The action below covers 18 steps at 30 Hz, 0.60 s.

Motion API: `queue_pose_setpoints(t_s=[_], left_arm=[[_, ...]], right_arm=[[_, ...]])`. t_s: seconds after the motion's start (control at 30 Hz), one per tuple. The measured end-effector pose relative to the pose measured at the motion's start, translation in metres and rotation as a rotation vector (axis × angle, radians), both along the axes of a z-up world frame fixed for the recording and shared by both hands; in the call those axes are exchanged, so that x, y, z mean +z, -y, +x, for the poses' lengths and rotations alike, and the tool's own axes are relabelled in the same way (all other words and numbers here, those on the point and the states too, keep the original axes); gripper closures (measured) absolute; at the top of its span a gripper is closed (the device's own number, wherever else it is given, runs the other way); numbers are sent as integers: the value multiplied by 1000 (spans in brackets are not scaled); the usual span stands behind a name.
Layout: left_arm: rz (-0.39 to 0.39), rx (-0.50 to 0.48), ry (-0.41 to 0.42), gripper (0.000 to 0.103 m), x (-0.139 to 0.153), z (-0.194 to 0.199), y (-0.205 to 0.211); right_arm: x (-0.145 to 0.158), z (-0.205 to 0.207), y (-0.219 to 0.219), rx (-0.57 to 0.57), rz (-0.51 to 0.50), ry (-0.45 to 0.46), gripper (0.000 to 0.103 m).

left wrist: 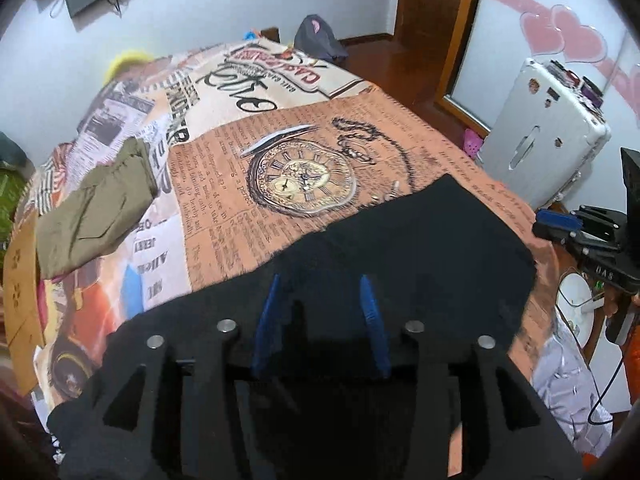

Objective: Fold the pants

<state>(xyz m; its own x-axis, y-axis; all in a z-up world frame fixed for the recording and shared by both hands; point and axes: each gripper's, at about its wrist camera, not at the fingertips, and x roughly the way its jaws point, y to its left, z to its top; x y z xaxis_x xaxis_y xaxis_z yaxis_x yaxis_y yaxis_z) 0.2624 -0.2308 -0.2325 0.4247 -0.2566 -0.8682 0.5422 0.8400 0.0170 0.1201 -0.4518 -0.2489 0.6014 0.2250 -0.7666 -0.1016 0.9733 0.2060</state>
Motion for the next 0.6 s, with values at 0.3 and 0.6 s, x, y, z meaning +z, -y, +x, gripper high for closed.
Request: queue_pose_setpoints(t_s=[0.3, 0.6], left_arm=[[-36, -24, -67, 59, -8, -70, 3], [68, -74, -84, 59, -45, -97, 24]], right_arm=[[5, -34, -55, 150, -22, 45, 61], [-28, -25, -78, 168, -49, 1, 61]])
